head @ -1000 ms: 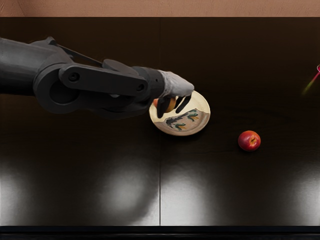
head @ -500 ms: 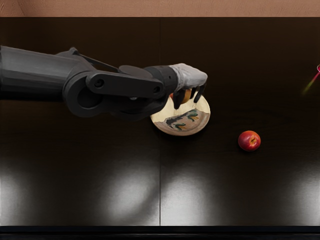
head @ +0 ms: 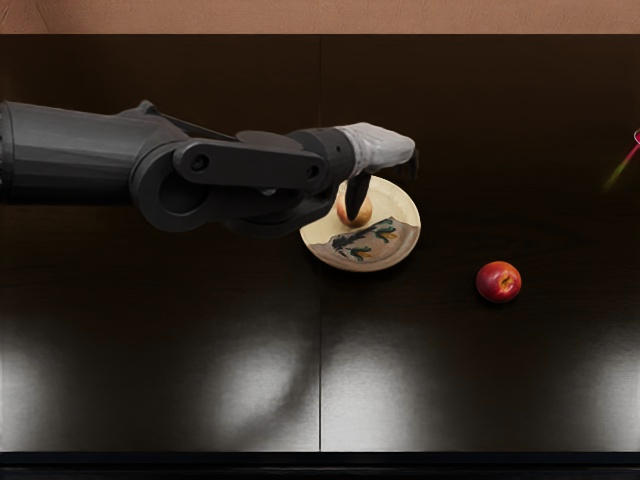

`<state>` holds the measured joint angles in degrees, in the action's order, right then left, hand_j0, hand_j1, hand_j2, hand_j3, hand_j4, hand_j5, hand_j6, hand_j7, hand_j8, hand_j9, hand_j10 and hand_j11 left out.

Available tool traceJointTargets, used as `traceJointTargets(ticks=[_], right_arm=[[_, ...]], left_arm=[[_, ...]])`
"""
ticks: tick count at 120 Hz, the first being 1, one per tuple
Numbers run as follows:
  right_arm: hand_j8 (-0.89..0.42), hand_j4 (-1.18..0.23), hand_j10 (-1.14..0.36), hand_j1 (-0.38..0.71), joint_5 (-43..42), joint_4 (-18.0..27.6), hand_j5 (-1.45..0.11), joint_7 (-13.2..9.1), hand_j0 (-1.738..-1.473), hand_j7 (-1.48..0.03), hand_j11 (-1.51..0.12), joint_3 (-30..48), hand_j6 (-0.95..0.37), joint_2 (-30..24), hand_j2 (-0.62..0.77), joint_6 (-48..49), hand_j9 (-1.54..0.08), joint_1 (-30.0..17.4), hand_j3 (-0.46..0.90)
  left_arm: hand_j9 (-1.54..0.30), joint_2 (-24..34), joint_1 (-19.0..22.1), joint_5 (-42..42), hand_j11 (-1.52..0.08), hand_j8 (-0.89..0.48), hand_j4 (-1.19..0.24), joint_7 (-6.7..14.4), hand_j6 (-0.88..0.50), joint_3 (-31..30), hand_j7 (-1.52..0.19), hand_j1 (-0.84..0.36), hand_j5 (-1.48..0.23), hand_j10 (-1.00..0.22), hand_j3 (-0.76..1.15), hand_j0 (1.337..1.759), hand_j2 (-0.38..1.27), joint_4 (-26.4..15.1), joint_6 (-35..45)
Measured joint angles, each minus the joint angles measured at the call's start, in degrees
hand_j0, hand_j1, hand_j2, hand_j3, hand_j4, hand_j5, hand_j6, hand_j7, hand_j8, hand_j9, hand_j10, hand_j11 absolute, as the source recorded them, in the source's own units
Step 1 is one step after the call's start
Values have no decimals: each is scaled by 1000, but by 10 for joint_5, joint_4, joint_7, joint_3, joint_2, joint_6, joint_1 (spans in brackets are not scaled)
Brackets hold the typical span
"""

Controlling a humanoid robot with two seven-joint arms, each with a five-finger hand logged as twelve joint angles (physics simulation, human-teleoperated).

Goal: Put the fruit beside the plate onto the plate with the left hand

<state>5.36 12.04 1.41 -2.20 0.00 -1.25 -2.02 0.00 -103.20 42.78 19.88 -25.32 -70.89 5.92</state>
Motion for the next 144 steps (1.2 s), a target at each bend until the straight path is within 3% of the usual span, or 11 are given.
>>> traceJointTargets(ticks=[24, 50, 65, 78, 92, 113, 133, 144], right_arm=[[-31, -31, -31, -312, 0, 0, -40, 0, -1658, -40, -40, 0, -31, 0, -6, 0, -40, 0, 0], [-31, -31, -31, -312, 0, 0, -40, 0, -1658, -40, -40, 0, -31, 0, -6, 0, -40, 0, 0], [-31, -31, -31, -312, 0, 0, -40, 0, -1658, -40, -40, 0, -31, 0, -6, 0, -40, 0, 0], [-31, -31, -31, -312, 0, 0, -40, 0, -1658, -40, -40, 0, -31, 0, -6, 0, -40, 0, 0], [-31, -31, -31, -312, 0, 0, -40, 0, -1658, -40, -40, 0, -31, 0, -6, 0, -40, 0, 0], [-31, -31, -31, -312, 0, 0, -40, 0, -1658, -40, -40, 0, -31, 0, -6, 0, -40, 0, 0], [-31, -31, -31, -312, 0, 0, -40, 0, -1658, -40, -40, 0, -31, 0, -6, 0, -40, 0, 0], [-31, -31, -31, -312, 0, 0, -40, 0, -1658, -40, -40, 0, -31, 0, -6, 0, -40, 0, 0]], left_arm=[[-395, 109, 14, -9, -395, -292, -302, -1, -298, 77, -395, -4, -395, -294, 0, 1658, 64, -50, -45], [-370, 237, 56, -111, -370, -282, -285, -5, -283, 188, -370, 12, -370, -282, 0, 1658, 59, -74, -212], [-364, 306, 108, -171, -364, -279, -281, -6, -280, 260, -364, 15, -364, -279, 0, 1658, 57, -75, -332], [-361, 342, 149, -207, -361, -278, -279, -6, -278, 305, -361, 17, -361, -278, 0, 1658, 57, -68, -382], [-359, 376, 198, -230, -359, -277, -277, -6, -277, 346, -360, 19, -360, -277, 0, 1658, 56, -51, -400], [-358, 423, 305, -261, -358, -276, -276, -6, -276, 428, -358, 20, -358, -276, 0, 1658, 56, 0, -408], [-358, 477, 398, -281, -357, -276, -276, -6, -276, 511, -358, 20, -358, -276, 0, 1658, 56, 12, -409], [-357, 490, 428, -291, -357, -276, -276, -6, -276, 546, -357, 21, -358, -275, 0, 1658, 57, 14, -409]])
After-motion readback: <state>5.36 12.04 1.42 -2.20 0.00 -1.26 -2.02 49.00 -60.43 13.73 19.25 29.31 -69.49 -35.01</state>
